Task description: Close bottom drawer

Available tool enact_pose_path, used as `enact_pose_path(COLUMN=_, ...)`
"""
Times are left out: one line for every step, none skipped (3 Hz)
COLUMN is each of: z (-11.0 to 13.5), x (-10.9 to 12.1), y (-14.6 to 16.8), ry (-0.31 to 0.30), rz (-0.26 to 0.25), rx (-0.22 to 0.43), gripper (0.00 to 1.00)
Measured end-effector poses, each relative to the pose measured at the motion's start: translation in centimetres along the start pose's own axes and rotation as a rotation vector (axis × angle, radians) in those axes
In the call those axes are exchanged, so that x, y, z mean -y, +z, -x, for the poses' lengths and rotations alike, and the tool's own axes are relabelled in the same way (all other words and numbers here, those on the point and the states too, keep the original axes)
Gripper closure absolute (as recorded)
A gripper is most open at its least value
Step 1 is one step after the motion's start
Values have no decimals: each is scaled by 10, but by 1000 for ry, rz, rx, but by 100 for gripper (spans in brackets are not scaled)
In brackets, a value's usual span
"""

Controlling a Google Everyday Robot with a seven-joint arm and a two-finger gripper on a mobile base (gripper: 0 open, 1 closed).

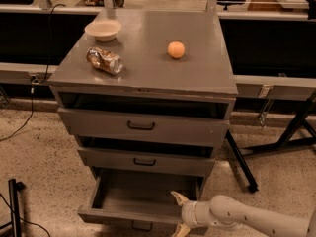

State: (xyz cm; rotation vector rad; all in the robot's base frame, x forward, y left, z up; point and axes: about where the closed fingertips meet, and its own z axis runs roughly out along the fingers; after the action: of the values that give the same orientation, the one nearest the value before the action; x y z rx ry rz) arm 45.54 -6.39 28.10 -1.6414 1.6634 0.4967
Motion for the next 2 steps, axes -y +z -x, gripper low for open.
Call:
enact_pose_path(z=-17, x=-13, y=15, ry=35, rz=16, rx=-29, gripper=18)
enact_pose_path(z=-34, x=-26, y=31, ry=55, rz=-12, rx=2, gripper=41)
